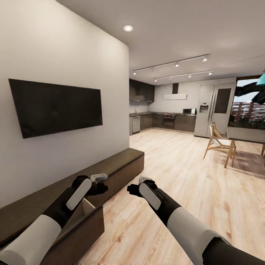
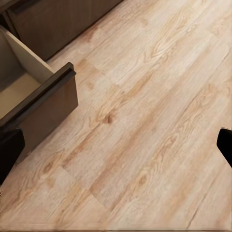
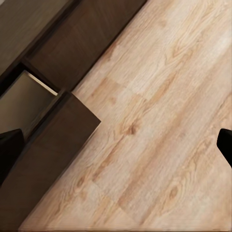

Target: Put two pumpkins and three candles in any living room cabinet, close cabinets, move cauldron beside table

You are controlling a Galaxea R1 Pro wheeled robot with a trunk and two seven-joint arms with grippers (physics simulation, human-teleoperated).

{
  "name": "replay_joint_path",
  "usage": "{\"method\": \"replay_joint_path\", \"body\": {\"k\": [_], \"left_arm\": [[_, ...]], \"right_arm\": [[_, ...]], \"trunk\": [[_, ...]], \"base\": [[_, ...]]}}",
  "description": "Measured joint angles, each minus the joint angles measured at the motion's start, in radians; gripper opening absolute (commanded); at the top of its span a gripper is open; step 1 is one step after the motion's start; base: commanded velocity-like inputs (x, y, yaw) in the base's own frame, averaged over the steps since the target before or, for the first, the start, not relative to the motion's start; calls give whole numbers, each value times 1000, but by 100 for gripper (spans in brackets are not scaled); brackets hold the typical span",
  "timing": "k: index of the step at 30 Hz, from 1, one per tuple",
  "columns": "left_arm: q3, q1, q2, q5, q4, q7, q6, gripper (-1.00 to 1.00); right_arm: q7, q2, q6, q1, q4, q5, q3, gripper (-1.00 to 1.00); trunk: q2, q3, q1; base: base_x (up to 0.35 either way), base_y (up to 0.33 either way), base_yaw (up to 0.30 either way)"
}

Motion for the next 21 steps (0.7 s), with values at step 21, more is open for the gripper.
{"method": "replay_joint_path", "body": {"k": [21], "left_arm": [[0,0,0,0,2,5,-1,100]], "right_arm": [[-3,0,0,1,-6,3,3,100]], "trunk": [[0,-11,0]], "base": [[-59,0,130]]}}
